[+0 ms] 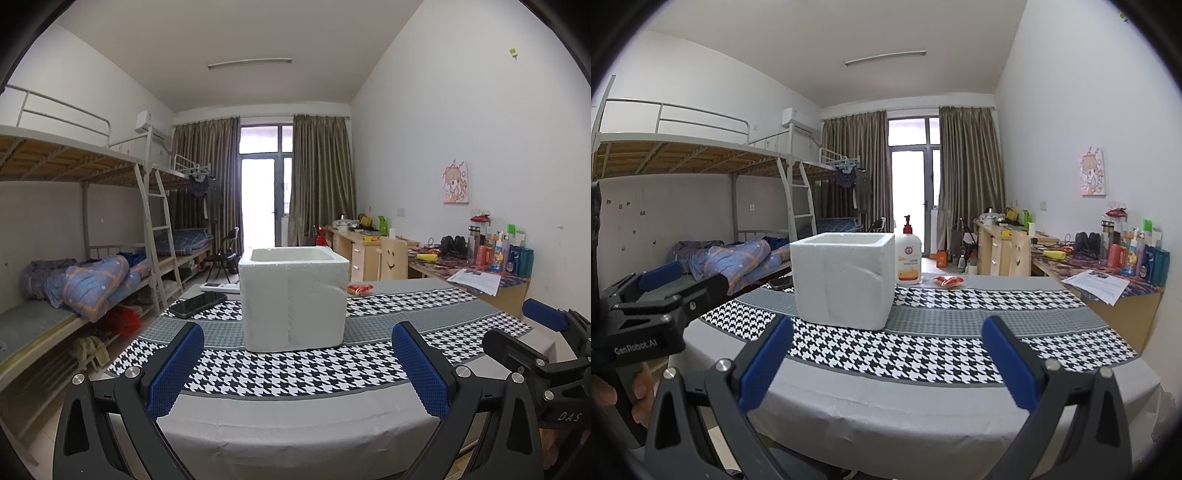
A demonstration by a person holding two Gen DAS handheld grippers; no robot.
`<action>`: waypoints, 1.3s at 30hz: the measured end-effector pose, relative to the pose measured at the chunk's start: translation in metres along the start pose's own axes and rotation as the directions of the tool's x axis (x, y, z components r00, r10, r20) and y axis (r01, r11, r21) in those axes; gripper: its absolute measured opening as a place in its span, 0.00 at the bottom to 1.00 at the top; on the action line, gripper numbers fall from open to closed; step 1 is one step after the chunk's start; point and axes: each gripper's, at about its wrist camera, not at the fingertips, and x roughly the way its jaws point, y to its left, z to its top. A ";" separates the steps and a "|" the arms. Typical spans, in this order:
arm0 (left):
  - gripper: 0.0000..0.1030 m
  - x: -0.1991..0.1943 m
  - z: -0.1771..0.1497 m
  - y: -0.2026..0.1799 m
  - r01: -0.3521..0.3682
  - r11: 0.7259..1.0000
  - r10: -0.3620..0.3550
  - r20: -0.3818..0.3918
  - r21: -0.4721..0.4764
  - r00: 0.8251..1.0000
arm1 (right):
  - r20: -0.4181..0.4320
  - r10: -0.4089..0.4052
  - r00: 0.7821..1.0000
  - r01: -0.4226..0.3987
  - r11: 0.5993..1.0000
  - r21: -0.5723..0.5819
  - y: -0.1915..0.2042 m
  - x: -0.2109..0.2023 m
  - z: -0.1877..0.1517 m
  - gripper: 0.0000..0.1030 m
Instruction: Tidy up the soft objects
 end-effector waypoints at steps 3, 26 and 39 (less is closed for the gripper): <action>0.99 0.001 0.001 0.000 -0.002 1.000 0.002 0.000 0.002 1.000 | -0.004 -0.001 1.000 0.001 1.000 0.001 -0.001 0.001 0.000 1.00; 0.99 0.002 -0.001 0.002 -0.010 1.000 0.010 -0.003 0.016 1.000 | -0.023 -0.010 1.000 0.010 1.000 -0.018 0.002 0.004 -0.004 1.00; 0.99 0.002 -0.002 0.002 -0.013 0.999 0.013 -0.003 0.030 1.000 | -0.023 -0.012 1.000 0.012 1.000 -0.020 0.004 0.004 -0.005 1.00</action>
